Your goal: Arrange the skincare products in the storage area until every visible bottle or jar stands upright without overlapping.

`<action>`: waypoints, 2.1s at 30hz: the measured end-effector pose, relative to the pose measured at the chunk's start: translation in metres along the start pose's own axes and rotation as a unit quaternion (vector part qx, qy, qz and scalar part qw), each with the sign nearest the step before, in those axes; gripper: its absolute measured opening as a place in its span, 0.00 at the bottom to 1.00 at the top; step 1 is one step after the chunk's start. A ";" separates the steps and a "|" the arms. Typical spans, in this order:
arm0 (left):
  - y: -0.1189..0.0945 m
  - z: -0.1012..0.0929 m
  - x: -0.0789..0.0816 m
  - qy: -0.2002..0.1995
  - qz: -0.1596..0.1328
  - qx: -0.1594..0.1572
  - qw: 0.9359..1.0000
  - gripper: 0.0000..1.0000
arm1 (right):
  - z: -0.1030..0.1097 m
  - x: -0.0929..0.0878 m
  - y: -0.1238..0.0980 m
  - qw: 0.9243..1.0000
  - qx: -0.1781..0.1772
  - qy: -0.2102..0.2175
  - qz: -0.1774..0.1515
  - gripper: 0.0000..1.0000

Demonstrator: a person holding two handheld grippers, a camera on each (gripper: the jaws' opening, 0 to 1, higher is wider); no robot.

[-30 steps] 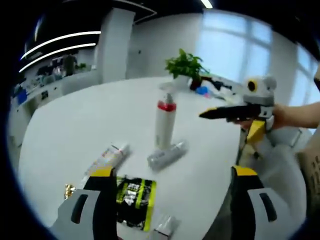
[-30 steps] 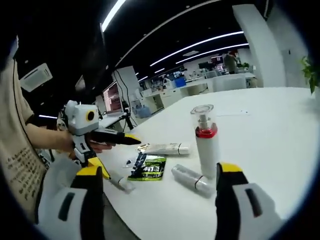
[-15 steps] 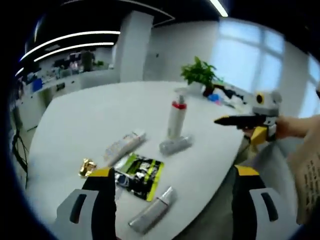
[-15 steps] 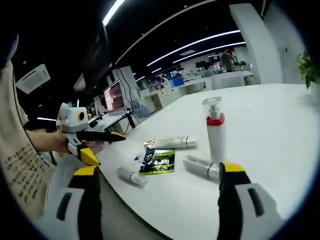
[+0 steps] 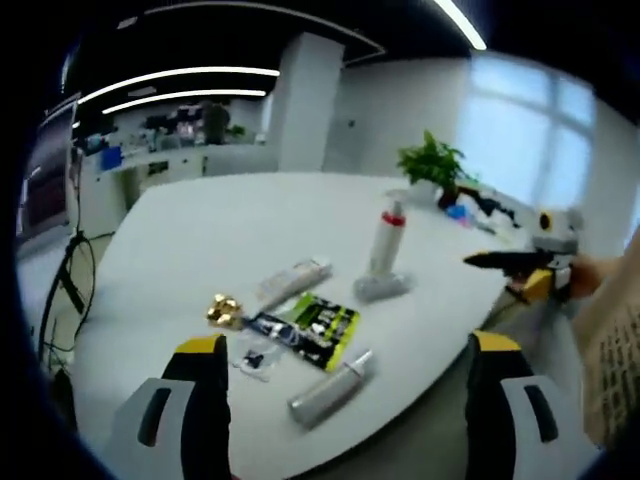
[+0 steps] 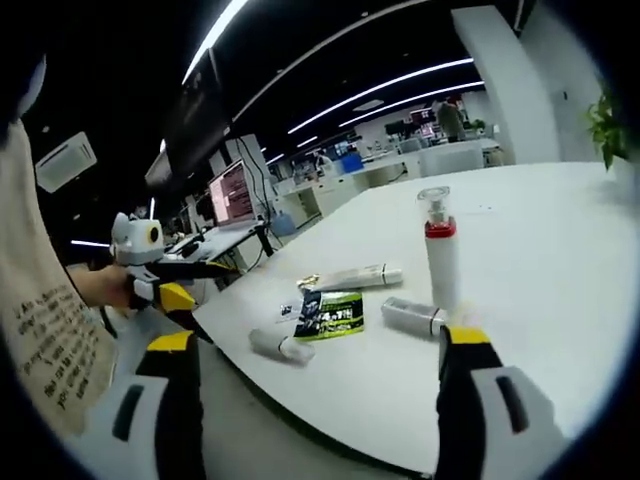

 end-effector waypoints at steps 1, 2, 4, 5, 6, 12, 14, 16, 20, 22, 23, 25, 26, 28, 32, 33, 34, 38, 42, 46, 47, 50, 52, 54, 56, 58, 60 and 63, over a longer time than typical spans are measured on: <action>-0.003 0.001 -0.001 -0.002 -0.002 0.003 1.000 0.97 | 0.000 -0.001 0.000 1.000 -0.001 0.002 0.000 1.00; -0.004 0.002 -0.002 -0.004 -0.003 0.006 1.000 0.97 | 0.000 -0.002 0.000 1.000 -0.001 0.006 0.001 1.00; -0.006 0.003 -0.003 -0.003 -0.004 0.010 1.000 0.97 | 0.000 -0.003 0.000 1.000 -0.003 0.006 0.004 1.00; -0.008 0.004 -0.003 -0.002 -0.006 0.012 1.000 0.97 | -0.001 -0.003 0.001 1.000 -0.003 0.005 0.006 1.00; -0.008 0.004 -0.002 -0.003 -0.009 0.013 1.000 0.97 | -0.001 -0.003 0.001 1.000 -0.004 0.005 0.007 1.00; -0.009 0.003 -0.002 0.003 -0.020 0.017 1.000 0.97 | 0.000 -0.001 0.005 1.000 -0.003 -0.002 0.016 0.99; -0.011 0.005 -0.002 -0.004 -0.029 0.016 0.999 0.97 | 0.000 -0.001 0.005 1.000 -0.003 -0.003 0.018 0.99; -0.014 0.008 -0.002 -0.019 -0.037 0.019 0.999 0.97 | 0.000 -0.001 0.006 1.000 -0.003 -0.005 0.021 0.98; -0.015 0.010 -0.002 -0.025 -0.043 0.021 0.999 0.96 | -0.001 -0.001 0.006 0.999 -0.006 -0.012 0.030 0.98; -0.014 0.008 -0.002 -0.020 -0.041 0.017 0.999 0.96 | -0.003 -0.001 0.006 0.999 -0.009 -0.016 0.036 0.97; -0.013 0.007 -0.002 -0.018 -0.041 0.015 0.999 0.96 | -0.003 -0.001 0.006 0.999 -0.009 -0.017 0.038 0.97; -0.013 0.007 -0.003 -0.014 -0.042 0.011 0.999 0.96 | -0.004 0.000 0.006 0.999 -0.011 -0.019 0.041 0.97; -0.013 0.007 -0.003 -0.015 -0.042 0.011 0.999 0.96 | -0.006 0.002 0.006 0.999 -0.013 -0.026 0.045 0.97; -0.014 0.008 -0.003 -0.018 -0.043 0.011 0.999 0.96 | -0.008 0.006 0.007 0.998 -0.016 -0.033 0.049 0.97; -0.013 0.008 -0.003 -0.023 -0.044 0.006 0.999 0.96 | -0.012 0.014 0.011 0.997 -0.017 -0.045 0.054 0.97; -0.013 0.007 -0.003 -0.021 -0.043 0.004 0.999 0.96 | -0.012 0.016 0.012 0.997 -0.017 -0.050 0.055 0.97; -0.013 0.007 -0.004 -0.019 -0.042 0.003 0.999 0.96 | -0.013 0.019 0.013 0.997 -0.017 -0.053 0.056 0.97; -0.012 0.005 -0.004 -0.012 -0.039 -0.002 0.999 0.96 | -0.017 0.031 0.020 0.993 -0.011 -0.091 0.073 0.96; -0.012 0.006 -0.005 -0.013 -0.039 -0.006 0.999 0.96 | -0.017 0.046 0.030 0.988 -0.004 -0.128 0.087 0.95; -0.012 0.005 -0.004 -0.016 -0.042 -0.015 0.999 0.95 | -0.016 0.060 0.045 0.981 0.016 -0.165 0.104 0.95; -0.012 0.005 -0.004 -0.017 -0.043 -0.016 0.999 0.95 | -0.017 0.064 0.051 0.976 0.019 -0.186 0.115 0.94; -0.012 0.006 -0.004 -0.019 -0.044 -0.017 0.999 0.95 | -0.014 0.075 0.065 0.969 0.033 -0.212 0.124 0.94; -0.012 0.006 -0.004 -0.022 -0.045 -0.018 0.999 0.95 | -0.011 0.083 0.075 0.968 0.040 -0.214 0.124 0.93; -0.012 0.007 -0.004 -0.024 -0.045 -0.019 0.998 0.95 | -0.002 0.091 0.085 0.965 0.060 -0.221 0.128 0.93; -0.012 0.007 -0.005 -0.025 -0.044 -0.020 0.998 0.95 | 0.003 0.098 0.097 0.957 0.073 -0.246 0.134 0.90; -0.012 0.006 -0.006 -0.023 -0.043 -0.026 0.998 0.95 | 0.007 0.103 0.109 0.947 0.085 -0.271 0.148 0.89; -0.011 0.005 -0.006 -0.022 -0.041 -0.029 0.998 0.94 | 0.011 0.106 0.121 0.938 0.099 -0.294 0.157 0.89; -0.011 0.005 -0.006 -0.024 -0.042 -0.031 0.998 0.94 | 0.013 0.107 0.136 0.921 0.111 -0.326 0.179 0.85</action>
Point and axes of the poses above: the point that each gripper's makers call its tool centre point, and the gripper's own axes: y roughly forward along the fingers, z roughly to its left, x roughly out of its top, the point moved 5 cm from there along -y, roughly backward along the fingers, and after that the axes turned 7 degrees about y, right-handed, at the moved point
